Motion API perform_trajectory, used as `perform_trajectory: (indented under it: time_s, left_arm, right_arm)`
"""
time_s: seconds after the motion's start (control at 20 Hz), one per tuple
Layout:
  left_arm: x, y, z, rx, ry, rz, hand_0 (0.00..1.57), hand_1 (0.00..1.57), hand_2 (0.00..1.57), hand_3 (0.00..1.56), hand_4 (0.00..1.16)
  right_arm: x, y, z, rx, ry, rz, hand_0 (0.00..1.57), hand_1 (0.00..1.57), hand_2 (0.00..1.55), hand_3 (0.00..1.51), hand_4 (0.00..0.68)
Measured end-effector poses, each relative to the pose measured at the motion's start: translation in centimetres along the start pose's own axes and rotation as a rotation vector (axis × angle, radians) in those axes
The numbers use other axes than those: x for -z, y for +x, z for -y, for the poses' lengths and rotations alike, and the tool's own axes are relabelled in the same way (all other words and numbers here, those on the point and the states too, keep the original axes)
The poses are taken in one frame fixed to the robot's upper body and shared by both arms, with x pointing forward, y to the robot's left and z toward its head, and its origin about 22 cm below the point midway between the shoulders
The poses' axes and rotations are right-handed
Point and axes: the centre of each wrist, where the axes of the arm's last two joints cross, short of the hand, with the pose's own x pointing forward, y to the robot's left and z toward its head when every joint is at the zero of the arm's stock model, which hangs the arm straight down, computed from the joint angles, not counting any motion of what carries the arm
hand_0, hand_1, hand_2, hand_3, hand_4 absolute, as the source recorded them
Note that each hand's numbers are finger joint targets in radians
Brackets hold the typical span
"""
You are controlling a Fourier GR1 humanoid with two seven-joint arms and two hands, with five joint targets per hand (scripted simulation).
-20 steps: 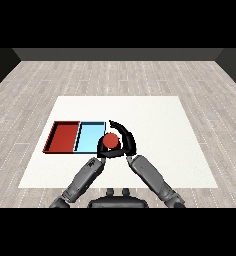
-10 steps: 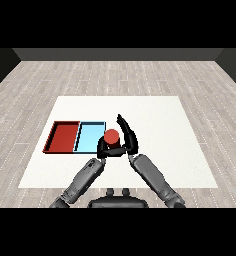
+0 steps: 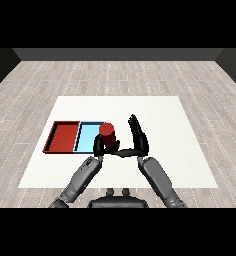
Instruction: Pick the red can and put it in the red box
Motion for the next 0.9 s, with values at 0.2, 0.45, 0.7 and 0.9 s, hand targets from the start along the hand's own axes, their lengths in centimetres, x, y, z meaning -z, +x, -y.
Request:
perform_trajectory:
  time_s: [0.2, 0.45, 0.7, 0.9]
  left_arm:
    - [1.0, 0.4, -1.4, 0.020, 0.017, 0.009, 1.57, 1.57, 1.57, 1.48, 1.13]
    - [2.5, 1.1, -4.6, 0.053, 0.070, 0.030, 1.57, 1.57, 1.57, 1.49, 1.12]
    - [4.5, 2.1, -8.6, 0.141, 0.136, 0.034, 1.57, 1.57, 1.57, 1.49, 1.12]
    - [5.4, 3.0, -12.7, 0.252, 0.180, 0.023, 1.57, 1.57, 1.57, 1.49, 1.14]
  right_arm:
    - [-0.9, 2.5, 2.3, 0.019, -0.029, 0.028, 0.00, 0.00, 0.00, 0.00, 0.000]
    - [-2.9, 3.8, 5.6, 0.013, -0.064, 0.039, 0.00, 0.00, 0.00, 0.00, 0.000]
    - [-4.9, 4.3, 8.9, -0.023, -0.113, 0.021, 0.00, 0.00, 0.00, 0.00, 0.000]
    - [-6.1, 4.0, 10.6, -0.041, -0.156, -0.009, 0.00, 0.00, 0.00, 0.00, 0.000]
